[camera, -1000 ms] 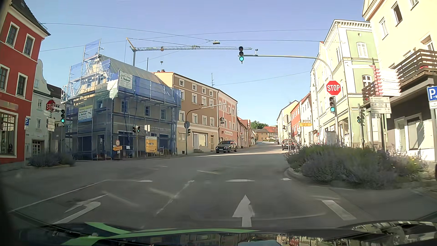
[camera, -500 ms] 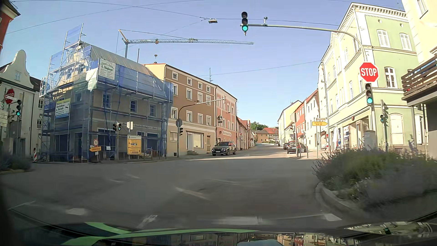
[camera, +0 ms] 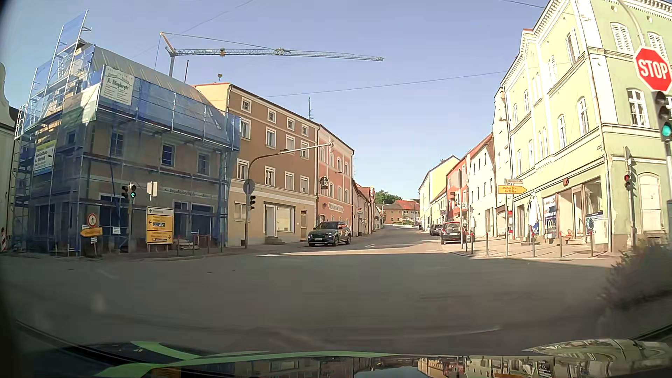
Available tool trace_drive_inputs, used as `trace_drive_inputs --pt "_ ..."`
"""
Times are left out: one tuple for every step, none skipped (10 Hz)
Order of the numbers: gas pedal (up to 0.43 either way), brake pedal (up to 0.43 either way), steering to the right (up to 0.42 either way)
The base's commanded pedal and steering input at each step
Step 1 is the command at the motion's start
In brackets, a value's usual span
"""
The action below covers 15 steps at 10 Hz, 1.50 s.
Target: Follow the waypoints while adhering to traffic rules and regulations
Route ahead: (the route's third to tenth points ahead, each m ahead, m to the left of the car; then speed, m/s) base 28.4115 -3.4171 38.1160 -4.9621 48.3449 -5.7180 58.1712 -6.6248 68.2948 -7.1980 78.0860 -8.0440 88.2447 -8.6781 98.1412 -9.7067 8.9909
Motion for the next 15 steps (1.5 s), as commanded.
trace_drive_inputs --pt "0.228 0.0 0.053" --pt "0.228 0.0 0.053" --pt "0.228 0.0 0.047" --pt "0.228 0.0 0.043" --pt "0.22 0.0 0.043" --pt "0.209 0.0 0.042" --pt "0.209 0.0 0.041" --pt "0.209 0.0 0.039" --pt "0.209 0.0 0.035" --pt "0.189 0.0 0.029" --pt "0.189 0.0 0.022" --pt "0.197 0.0 0.018" --pt "0.209 0.0 0.016" --pt "0.209 0.0 0.015" --pt "0.209 0.0 0.015"
